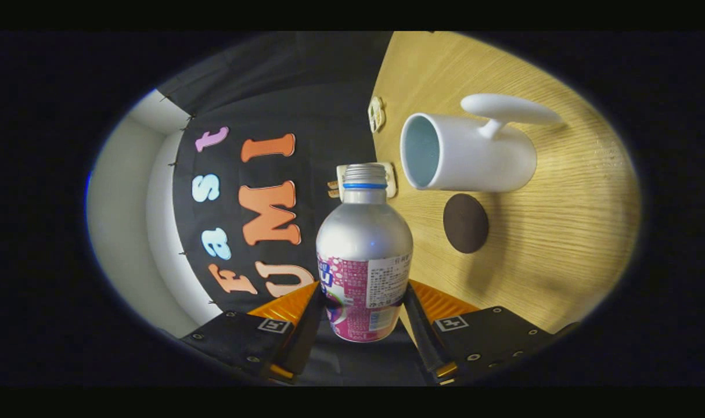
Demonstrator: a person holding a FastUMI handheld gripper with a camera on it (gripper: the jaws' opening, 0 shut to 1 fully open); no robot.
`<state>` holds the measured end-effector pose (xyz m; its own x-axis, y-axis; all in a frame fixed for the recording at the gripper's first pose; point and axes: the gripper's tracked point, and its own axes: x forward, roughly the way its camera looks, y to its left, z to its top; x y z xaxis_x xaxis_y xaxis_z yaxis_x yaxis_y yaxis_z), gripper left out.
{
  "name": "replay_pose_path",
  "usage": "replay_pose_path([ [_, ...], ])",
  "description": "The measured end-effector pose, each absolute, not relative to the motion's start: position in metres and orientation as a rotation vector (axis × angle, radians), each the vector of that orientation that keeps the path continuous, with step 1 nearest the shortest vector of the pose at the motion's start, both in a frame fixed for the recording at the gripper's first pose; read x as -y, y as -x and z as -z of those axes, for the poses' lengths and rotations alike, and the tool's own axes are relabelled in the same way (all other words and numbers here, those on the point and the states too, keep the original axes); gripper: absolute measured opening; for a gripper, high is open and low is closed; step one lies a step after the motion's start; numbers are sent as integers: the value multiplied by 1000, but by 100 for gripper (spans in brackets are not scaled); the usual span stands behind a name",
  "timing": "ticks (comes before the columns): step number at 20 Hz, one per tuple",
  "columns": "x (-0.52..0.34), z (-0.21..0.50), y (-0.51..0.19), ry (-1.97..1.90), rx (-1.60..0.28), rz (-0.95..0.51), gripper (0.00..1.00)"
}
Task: Take the bottle from table, then pour the juice into the cup, finally place the bottle on the coaster
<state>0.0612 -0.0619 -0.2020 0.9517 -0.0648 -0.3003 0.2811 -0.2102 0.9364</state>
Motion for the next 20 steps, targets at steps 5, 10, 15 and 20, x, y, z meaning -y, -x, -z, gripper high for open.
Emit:
replay_pose_path([
  [5, 64, 193, -63, -1863, -137, 331, 75],
  [10, 66, 193, -65, -1922, -138, 338, 75],
  [15, 69, 189, -65, -1975, -115, 340, 75],
  [20, 72, 182, -73, -2008, -98, 340, 75],
])
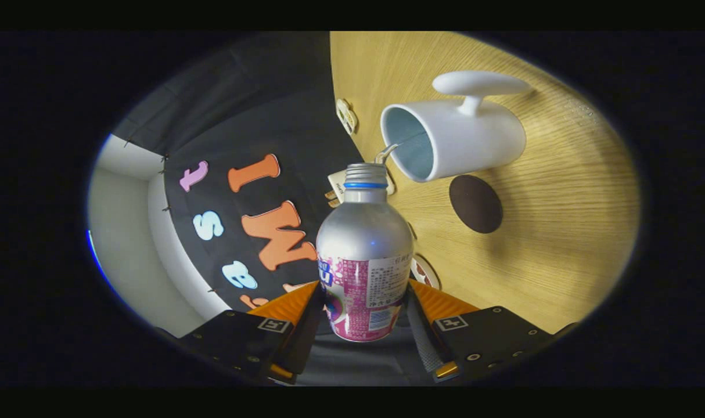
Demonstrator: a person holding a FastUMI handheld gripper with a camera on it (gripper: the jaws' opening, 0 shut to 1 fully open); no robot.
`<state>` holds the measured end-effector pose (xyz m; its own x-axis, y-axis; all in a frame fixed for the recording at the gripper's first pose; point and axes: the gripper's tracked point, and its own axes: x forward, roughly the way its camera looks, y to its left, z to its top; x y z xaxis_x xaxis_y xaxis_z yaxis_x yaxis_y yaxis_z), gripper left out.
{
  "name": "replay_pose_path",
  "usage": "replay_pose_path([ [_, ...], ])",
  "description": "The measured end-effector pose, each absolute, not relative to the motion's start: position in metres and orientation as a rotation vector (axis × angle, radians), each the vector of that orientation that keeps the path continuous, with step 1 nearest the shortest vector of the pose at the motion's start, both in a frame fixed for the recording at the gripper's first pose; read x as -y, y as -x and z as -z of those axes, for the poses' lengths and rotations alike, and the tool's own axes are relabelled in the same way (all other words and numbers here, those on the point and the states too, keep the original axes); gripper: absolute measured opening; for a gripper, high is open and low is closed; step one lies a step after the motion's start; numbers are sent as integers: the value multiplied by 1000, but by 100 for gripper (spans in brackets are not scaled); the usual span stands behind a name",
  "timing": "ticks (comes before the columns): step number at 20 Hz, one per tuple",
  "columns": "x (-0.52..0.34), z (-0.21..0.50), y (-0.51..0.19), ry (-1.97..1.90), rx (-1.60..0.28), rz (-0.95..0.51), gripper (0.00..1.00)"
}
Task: Take the bottle from table, then pour the juice into the cup, finally place the bottle on the coaster
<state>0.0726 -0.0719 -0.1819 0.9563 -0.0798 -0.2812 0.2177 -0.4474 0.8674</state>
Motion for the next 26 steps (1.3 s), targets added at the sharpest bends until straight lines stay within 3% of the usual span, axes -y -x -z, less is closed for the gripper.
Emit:
replay_pose_path([
  [26, 79, 177, -72, -2081, -72, 348, 75],
])
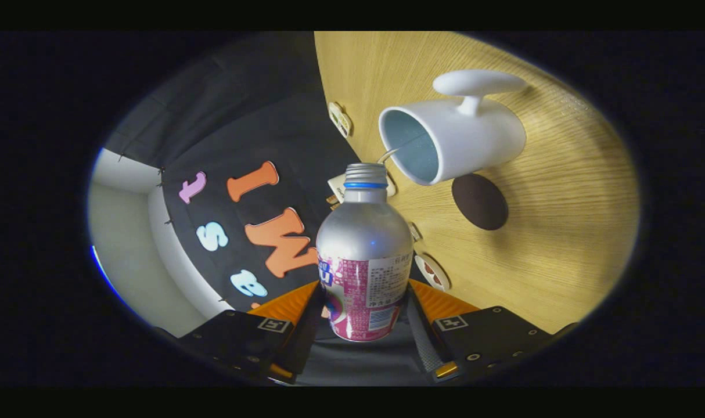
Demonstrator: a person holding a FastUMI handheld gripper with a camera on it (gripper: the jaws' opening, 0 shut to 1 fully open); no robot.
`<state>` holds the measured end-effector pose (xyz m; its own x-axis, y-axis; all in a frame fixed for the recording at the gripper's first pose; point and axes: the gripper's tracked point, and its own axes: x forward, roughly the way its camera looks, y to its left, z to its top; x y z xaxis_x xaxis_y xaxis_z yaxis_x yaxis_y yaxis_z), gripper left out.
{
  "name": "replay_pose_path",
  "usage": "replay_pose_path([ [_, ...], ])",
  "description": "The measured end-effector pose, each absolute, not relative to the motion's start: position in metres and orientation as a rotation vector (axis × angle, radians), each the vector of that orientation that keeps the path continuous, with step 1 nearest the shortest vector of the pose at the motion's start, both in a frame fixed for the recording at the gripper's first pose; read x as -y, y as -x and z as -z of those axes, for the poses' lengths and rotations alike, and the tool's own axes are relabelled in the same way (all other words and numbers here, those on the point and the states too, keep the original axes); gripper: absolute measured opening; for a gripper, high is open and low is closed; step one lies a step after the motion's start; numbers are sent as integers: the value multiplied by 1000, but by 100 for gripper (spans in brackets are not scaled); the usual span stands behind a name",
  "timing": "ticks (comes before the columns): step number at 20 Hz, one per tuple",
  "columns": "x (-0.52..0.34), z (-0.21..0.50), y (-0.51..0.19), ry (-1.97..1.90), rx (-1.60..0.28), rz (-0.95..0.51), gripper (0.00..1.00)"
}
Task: Take the bottle from table, then pour the juice into the cup, finally place the bottle on the coaster
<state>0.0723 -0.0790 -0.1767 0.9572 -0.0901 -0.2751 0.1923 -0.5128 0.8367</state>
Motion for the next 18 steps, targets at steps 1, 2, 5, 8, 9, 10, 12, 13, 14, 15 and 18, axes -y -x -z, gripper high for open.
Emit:
replay_pose_path([
  [1, 79, 177, -72, -2087, -68, 348, 75],
  [2, 80, 174, -74, -2094, -66, 347, 75],
  [5, 81, 172, -75, -2113, -58, 342, 75],
  [8, 80, 170, -75, -2124, -62, 339, 75],
  [9, 81, 172, -74, -2132, -65, 342, 75],
  [10, 81, 172, -74, -2140, -65, 344, 75],
  [12, 82, 171, -76, -2154, -64, 347, 75],
  [13, 82, 171, -76, -2160, -63, 346, 75],
  [14, 82, 170, -75, -2165, -61, 345, 75],
  [15, 83, 169, -77, -2171, -60, 342, 75],
  [18, 85, 165, -77, -2196, -47, 334, 75],
])
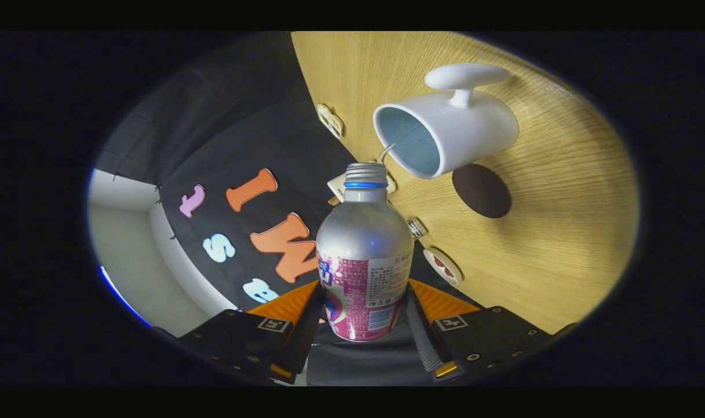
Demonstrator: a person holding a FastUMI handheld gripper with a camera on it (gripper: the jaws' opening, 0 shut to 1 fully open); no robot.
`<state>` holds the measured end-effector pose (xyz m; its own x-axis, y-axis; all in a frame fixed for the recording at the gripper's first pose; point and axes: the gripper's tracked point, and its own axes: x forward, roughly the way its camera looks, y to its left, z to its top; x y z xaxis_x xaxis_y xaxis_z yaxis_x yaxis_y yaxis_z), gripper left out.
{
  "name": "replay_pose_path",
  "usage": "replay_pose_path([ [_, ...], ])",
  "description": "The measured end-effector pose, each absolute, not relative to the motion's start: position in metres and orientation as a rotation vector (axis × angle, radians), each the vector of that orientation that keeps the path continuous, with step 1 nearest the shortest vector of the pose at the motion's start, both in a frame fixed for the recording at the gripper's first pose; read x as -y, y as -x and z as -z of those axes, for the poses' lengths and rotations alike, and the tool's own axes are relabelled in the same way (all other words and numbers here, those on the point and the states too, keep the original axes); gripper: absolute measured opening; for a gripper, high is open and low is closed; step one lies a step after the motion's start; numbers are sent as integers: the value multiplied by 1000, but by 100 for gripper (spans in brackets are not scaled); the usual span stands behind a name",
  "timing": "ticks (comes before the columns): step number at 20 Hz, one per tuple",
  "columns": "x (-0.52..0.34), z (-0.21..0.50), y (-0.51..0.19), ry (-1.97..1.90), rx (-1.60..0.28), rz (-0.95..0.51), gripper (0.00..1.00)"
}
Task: Take the bottle from table, then pour the juice into the cup, finally place the bottle on the coaster
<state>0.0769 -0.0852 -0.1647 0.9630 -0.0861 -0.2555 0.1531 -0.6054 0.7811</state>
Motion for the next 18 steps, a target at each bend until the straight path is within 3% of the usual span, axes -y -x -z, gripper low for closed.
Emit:
replay_pose_path([
  [18, 94, 153, -77, -2297, -21, 342, 75],
])
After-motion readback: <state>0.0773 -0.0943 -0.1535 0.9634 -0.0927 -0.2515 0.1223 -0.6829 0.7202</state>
